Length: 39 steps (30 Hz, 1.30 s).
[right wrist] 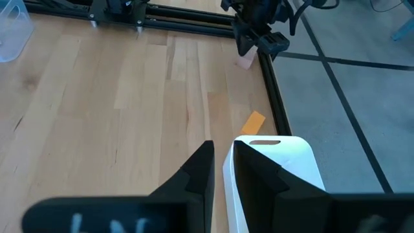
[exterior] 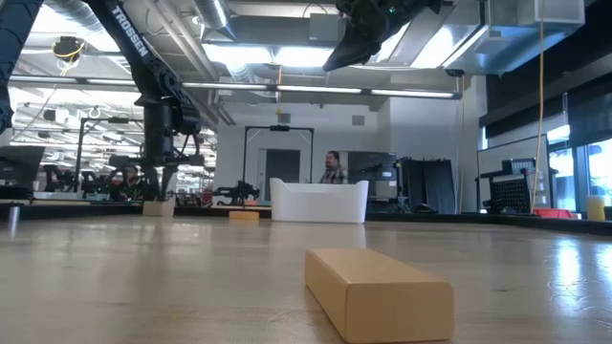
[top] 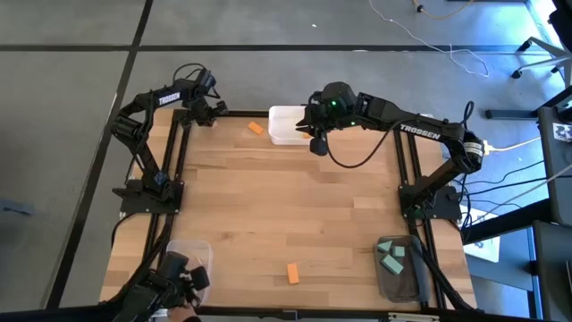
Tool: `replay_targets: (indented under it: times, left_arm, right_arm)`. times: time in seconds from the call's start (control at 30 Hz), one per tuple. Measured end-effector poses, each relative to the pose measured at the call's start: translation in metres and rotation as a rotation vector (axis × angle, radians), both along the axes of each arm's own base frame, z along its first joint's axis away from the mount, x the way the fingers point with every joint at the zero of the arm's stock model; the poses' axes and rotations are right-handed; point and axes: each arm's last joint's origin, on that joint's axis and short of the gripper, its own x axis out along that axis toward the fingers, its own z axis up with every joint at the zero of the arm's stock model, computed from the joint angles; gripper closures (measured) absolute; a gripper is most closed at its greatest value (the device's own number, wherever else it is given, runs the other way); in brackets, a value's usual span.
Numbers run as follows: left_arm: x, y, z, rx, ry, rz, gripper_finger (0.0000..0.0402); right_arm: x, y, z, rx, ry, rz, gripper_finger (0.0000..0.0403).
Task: Sort & place blocks by color
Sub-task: Put the white block into the transparent bin
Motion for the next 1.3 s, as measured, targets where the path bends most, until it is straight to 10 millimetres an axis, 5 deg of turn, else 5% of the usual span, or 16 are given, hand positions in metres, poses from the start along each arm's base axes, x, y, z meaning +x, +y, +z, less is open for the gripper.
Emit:
replay_targets:
  times: [0.4, 0.8, 1.3]
  left_arm:
    - [0.007, -0.002, 0.001, 0.019, 0.023, -0.100, 0.0401]
    - [0.005, 0.021, 0.041, 0.130, 0.069, -0.085, 0.0401]
    - [0.007, 0.023, -0.002, -0.083, 0.121, -0.130, 0.0401]
  right_arm:
    - [0.000, 0.000, 0.000, -0.003, 0.000, 0.002, 0.0343]
    - [0.000, 0.000, 0.000, -0.003, 0.000, 0.002, 0.0343]
    - [-0.002, -0.005, 0.001, -0.043, -0.002, 0.012, 0.0343]
